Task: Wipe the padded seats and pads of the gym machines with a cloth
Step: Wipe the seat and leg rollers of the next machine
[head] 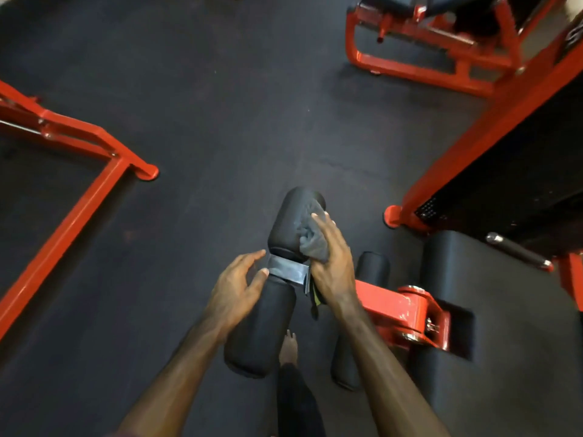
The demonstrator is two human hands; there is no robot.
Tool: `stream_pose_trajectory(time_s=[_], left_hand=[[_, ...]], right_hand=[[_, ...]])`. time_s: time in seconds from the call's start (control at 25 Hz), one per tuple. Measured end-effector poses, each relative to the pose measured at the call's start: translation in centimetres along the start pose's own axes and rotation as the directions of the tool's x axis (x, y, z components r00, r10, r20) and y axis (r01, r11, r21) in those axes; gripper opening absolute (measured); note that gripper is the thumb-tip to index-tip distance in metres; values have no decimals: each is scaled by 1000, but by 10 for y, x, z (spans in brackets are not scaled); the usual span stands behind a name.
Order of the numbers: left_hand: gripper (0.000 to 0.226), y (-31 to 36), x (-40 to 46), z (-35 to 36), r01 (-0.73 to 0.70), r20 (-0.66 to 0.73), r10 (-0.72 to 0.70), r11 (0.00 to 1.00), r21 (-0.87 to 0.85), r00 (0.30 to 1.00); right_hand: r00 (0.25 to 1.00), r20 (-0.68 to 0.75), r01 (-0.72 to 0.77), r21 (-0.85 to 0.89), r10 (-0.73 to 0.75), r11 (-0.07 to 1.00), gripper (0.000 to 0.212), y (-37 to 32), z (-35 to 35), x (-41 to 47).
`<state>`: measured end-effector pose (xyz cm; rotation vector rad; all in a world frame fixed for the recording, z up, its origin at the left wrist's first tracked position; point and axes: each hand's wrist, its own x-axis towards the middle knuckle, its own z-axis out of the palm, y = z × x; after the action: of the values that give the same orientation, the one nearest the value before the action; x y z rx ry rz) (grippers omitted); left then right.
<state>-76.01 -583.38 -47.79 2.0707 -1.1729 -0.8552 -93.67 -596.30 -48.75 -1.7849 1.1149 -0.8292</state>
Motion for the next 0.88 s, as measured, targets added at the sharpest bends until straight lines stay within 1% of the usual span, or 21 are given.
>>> stream_pose_trajectory(time_s=[0.04,0.12,0.2,0.28,0.32,0.36,0.44,0.48,0.56,0.6,0.64,0.68,0.72,0.8,0.84,0.88], left_hand=[[45,-8,26,6,18,1,-18,999,-49,1000],[50,-21,71,22,61,33,-58,990,-124,998],[54,-30,115,37,85,52,-78,986,-143,996],[55,-34,154,52,141,65,-132,974,-175,989],[55,-33,171,59,176,92,-161,968,-180,983],[57,-33,182,67,215,134,-192,959,-183,972],[59,-36,194,83,286,214,-242,935,-210,946],[59,-40,195,88,298,220,-248,925,-236,943],[60,-50,193,95,298,220,-242,914,-275,945],[62,-54,194,97,305,235,-240,905,-295,942],[63,-56,195,96,321,259,-243,891,-321,935],[65,-58,196,95,333,276,-244,878,-343,929],[67,-57,198,94,346,292,-250,870,-350,923],[77,-56,203,91,391,331,-270,834,-388,904],[86,-60,205,91,418,346,-284,808,-416,894],[89,-63,207,91,441,355,-300,784,-437,886]], right_hand=[[998,-26,-56,-22,56,998,78,17,17,17],[972,-84,-222,-15,220,975,82,49,44,34],[933,-75,-353,-2,352,935,81,65,69,45],[919,-43,-395,-78,392,915,81,70,88,52],[916,-47,-401,-108,398,910,81,74,94,57],[920,-58,-391,-102,387,915,81,77,96,63],[930,-119,-351,7,349,936,83,93,94,86],[922,-151,-350,75,357,934,84,104,91,102],[862,-200,-444,147,466,884,90,120,79,138],[826,-207,-501,160,525,851,94,123,75,147],[810,-204,-530,149,550,835,95,120,74,144],[827,-191,-518,111,529,848,94,114,77,129],[865,-158,-475,52,477,879,91,101,80,105],[940,-53,-341,-81,337,937,89,75,88,56],[957,-7,-287,-143,289,947,87,70,91,42],[964,16,-259,-188,267,948,87,70,93,42]])
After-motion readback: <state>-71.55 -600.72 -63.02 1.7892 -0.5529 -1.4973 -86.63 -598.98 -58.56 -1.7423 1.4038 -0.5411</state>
